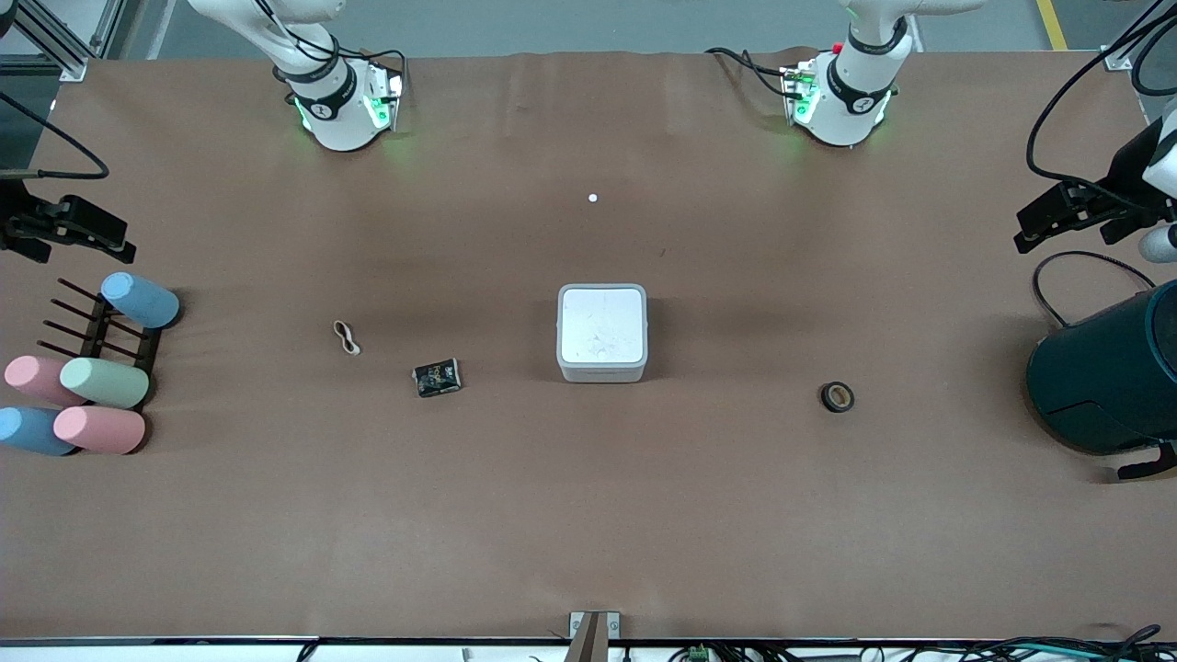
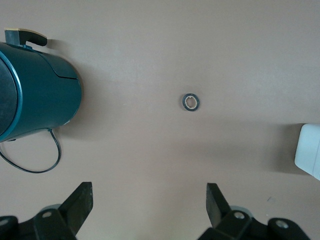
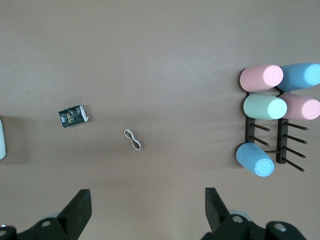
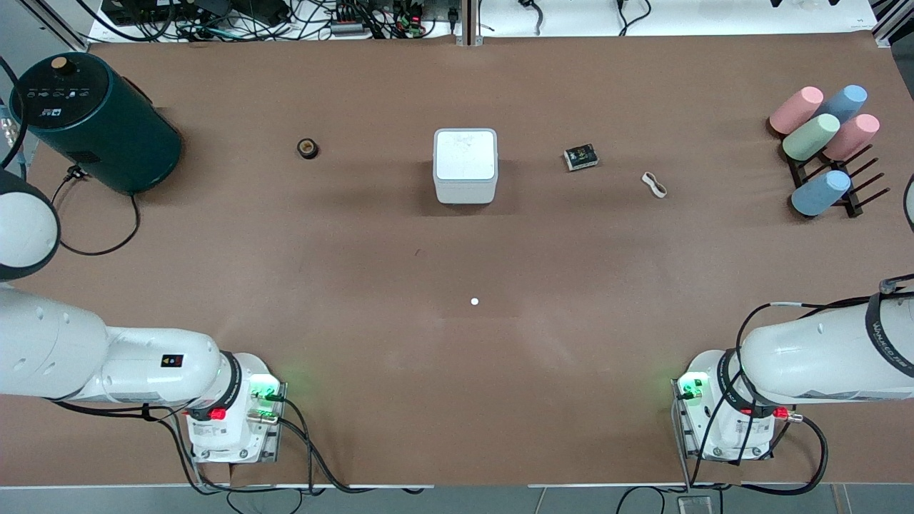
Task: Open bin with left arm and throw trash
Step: 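Reach the right gripper to the black packet while the left gripper reaches the bin lid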
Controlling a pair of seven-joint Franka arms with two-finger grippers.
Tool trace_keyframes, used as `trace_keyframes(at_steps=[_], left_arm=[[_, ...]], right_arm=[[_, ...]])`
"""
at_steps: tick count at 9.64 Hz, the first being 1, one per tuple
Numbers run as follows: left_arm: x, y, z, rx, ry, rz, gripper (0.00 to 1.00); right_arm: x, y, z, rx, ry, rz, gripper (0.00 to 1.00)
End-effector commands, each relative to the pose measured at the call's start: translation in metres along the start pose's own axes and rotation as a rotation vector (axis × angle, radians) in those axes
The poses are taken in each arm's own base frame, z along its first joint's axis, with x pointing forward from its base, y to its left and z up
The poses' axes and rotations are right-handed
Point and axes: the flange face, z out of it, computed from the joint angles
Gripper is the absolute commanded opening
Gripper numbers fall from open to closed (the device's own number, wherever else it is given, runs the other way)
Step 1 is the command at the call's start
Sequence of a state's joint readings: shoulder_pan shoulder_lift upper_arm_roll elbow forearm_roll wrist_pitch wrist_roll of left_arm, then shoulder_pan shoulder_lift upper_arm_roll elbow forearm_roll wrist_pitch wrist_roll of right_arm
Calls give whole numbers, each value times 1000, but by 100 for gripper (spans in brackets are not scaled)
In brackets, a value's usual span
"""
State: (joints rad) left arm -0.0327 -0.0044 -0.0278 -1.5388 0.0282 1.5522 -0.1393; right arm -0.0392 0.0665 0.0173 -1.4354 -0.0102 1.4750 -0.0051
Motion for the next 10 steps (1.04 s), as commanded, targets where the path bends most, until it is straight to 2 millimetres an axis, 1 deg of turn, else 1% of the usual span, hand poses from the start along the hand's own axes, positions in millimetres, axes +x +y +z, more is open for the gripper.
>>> trace_keyframes(at_steps=[1,2,3,4,5,6,7,8,9,10], left_arm=[[6,-2,-5,5,12,9,100],[6,1,-2,3,4,2,100],[5,12,5,-6,-15,39,100],[0,46,13,-12,-48,110,92],[0,83,26,-40,-77,154,48],[4,129,54,-112,-126,205,16],[15,179,78,-172,-105,255,3],[18,238,116,-194,-81,300,0],[15,290,152,-213,-60,268,0],[6,343,194,-232,-44,225,0]], right_arm=[[-1,1,0,0,2,0,100],[-1,0,1,0,1,-2,100],[2,-2,6,3,-7,-3,100],[17,-12,33,21,-46,-17,100],[34,-43,69,34,-81,-64,100],[51,-68,113,72,-89,-82,100],[60,-99,157,102,-95,-109,100],[64,-129,197,97,-101,-119,100],[64,-157,242,89,-105,-111,100],[62,-188,288,78,-112,-103,100]])
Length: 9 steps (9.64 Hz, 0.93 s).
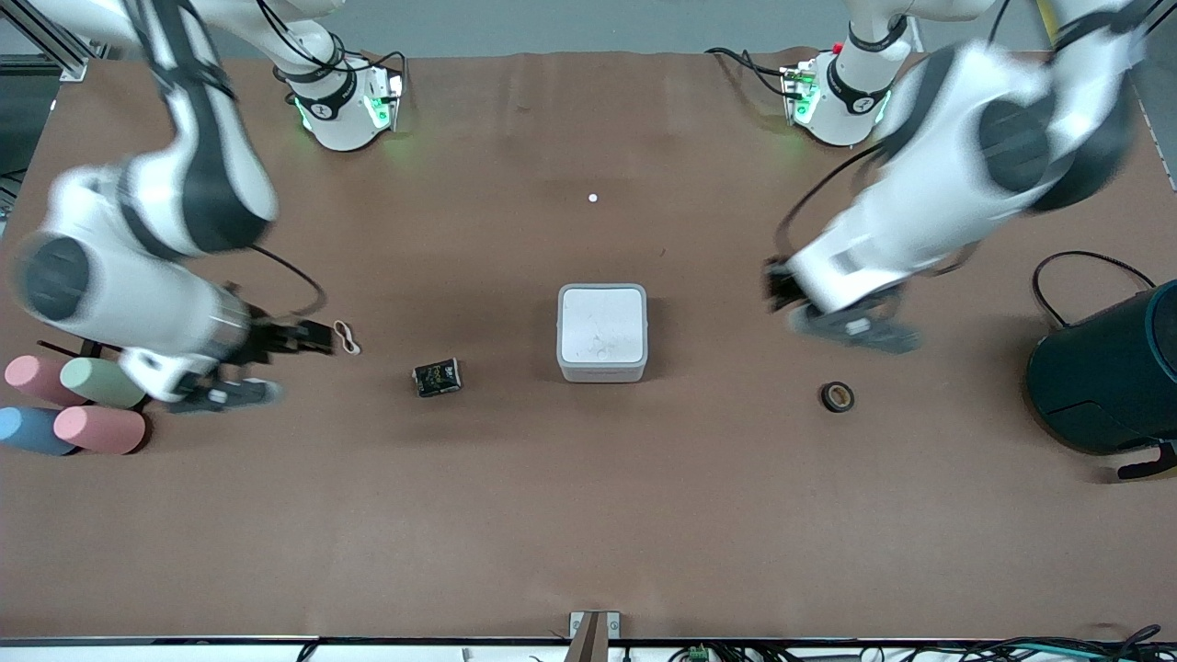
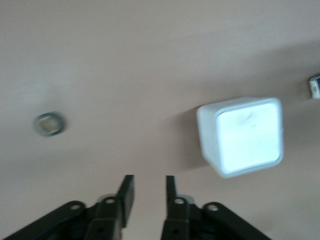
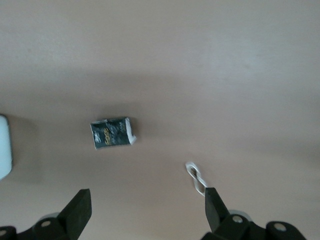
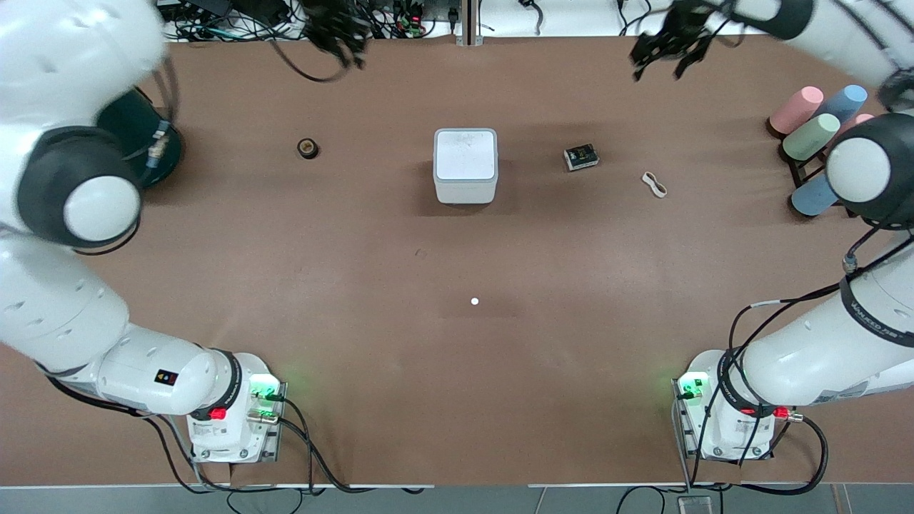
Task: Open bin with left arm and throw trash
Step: 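Reach the right gripper to the black packet while the left gripper reaches the bin lid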
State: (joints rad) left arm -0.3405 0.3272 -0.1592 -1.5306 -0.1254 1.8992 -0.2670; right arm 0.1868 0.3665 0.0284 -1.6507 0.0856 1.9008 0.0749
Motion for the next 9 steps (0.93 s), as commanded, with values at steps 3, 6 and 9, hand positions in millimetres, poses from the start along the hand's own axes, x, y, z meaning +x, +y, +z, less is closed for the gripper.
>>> trace_keyframes(at_steps=[3,6,9], left_arm=[[11,104,131,-62,48,-76,0],[13,110,185,-71,42,-91,0],[9,105,245,-74,-18,-182,0]], right_arm=[[-6,-65,125,-6,47,23,100],[-9,-60,167,1,102,82,100],[-12,-62,194,-1,110,87,100]])
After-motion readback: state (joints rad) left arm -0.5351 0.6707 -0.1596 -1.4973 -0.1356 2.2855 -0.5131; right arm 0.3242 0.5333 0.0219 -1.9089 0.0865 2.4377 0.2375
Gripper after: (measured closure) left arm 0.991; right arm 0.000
